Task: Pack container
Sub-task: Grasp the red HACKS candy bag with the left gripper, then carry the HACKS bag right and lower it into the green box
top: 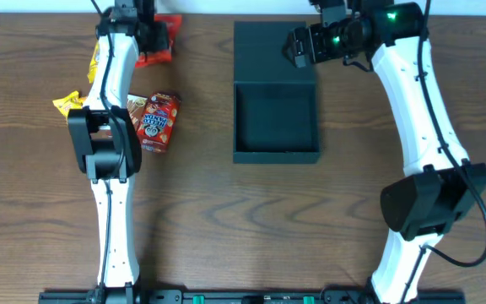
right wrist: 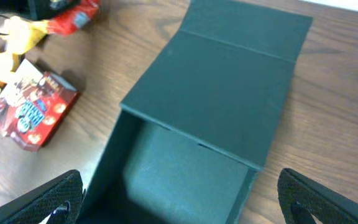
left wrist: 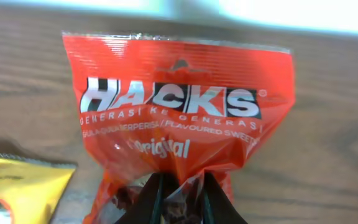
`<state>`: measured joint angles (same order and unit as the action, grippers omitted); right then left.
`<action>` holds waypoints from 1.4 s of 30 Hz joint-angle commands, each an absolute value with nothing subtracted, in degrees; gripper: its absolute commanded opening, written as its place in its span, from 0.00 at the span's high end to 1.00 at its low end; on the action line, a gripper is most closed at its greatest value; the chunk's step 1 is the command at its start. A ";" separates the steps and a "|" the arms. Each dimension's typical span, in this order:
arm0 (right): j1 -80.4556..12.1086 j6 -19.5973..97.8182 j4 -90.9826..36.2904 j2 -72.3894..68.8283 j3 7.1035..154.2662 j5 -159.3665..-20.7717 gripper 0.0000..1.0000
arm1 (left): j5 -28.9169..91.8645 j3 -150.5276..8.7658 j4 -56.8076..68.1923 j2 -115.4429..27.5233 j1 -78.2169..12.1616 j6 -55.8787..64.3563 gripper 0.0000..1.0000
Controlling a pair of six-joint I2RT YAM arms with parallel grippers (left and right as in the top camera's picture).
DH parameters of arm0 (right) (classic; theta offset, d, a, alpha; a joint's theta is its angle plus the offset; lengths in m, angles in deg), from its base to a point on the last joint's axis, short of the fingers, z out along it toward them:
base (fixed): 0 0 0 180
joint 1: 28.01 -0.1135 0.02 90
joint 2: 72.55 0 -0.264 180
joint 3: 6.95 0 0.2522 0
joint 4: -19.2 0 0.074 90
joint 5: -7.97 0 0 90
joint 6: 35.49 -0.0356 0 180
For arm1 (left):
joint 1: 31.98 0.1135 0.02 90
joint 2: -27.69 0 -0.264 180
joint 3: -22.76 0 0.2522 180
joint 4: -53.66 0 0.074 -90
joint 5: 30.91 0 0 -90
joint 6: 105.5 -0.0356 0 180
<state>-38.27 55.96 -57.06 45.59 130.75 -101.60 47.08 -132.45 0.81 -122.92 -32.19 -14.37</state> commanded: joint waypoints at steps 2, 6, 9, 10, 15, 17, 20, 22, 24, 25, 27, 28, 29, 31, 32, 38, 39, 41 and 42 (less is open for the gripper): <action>-33.48 52.57 -56.03 45.42 130.46 -101.55 0.01 | 47.76 -142.51 -4.70 -122.39 -33.54 -12.12 0.94; -28.00 50.98 -56.06 45.42 130.64 -101.55 0.01 | 48.59 -149.50 -14.12 -122.39 -35.18 -7.51 0.94; -23.28 49.34 -56.01 45.42 130.64 -101.58 0.01 | 48.57 -154.00 -21.71 -122.39 -37.28 -6.07 0.94; -21.75 49.16 -55.97 45.42 130.64 -101.58 0.01 | 48.59 -155.36 -24.11 -122.39 -38.26 -6.07 0.94; -15.82 49.14 -55.14 45.42 130.64 -101.58 0.01 | 48.83 -159.29 -32.57 -122.39 -44.75 0.80 0.95; -14.32 49.16 -54.31 45.42 130.64 -101.55 0.01 | 50.12 -159.27 -34.58 -122.39 -47.86 7.70 0.94; -12.72 49.19 -52.06 45.42 130.64 -101.53 0.01 | 58.42 -159.25 -37.16 -122.42 -52.43 18.46 0.94; -11.87 49.16 -50.09 45.42 130.64 -101.55 0.01 | 64.37 -159.25 -38.84 -122.42 -55.64 24.55 0.94; -11.34 49.19 -48.84 45.42 130.64 -101.55 0.01 | 67.73 -159.25 -40.26 -122.42 -58.26 28.82 0.94; -11.10 49.16 -48.34 45.42 130.64 -101.55 0.01 | 69.02 -159.25 -40.74 -122.42 -59.64 29.39 0.94; -10.84 49.16 -47.86 45.42 130.64 -101.55 0.01 | 71.69 -159.25 -41.62 -122.42 -62.24 29.34 0.94; -10.82 49.14 -47.88 45.42 130.64 -101.55 0.01 | 73.18 -159.25 -42.12 -122.42 -63.35 29.34 0.94; -10.82 49.08 -47.97 45.42 130.64 -101.58 0.01 | 74.64 -159.23 -42.64 -122.42 -64.43 29.34 0.94; -10.82 48.73 -48.19 45.42 130.64 -101.58 0.01 | 76.70 -159.16 -43.52 -122.42 -66.39 29.32 0.94; -10.82 48.27 -48.38 45.42 130.64 -101.58 0.01 | 77.24 -159.12 -44.35 -122.44 -67.86 29.23 0.94; -9.84 48.12 -49.87 45.42 130.64 -103.68 0.01 | 77.29 -157.98 -50.25 -122.96 -71.42 26.89 0.94; -9.38 48.12 -50.37 45.42 130.64 -104.46 0.01 | 77.22 -157.98 -50.53 -122.96 -71.57 26.89 0.94; -8.17 48.12 -51.55 45.42 130.64 -106.08 0.01 | 76.50 -157.98 -50.47 -122.96 -71.90 26.24 0.94; -7.52 48.14 -52.14 45.42 130.64 -107.02 0.01 | 75.69 -157.98 -50.16 -122.96 -72.05 24.77 0.94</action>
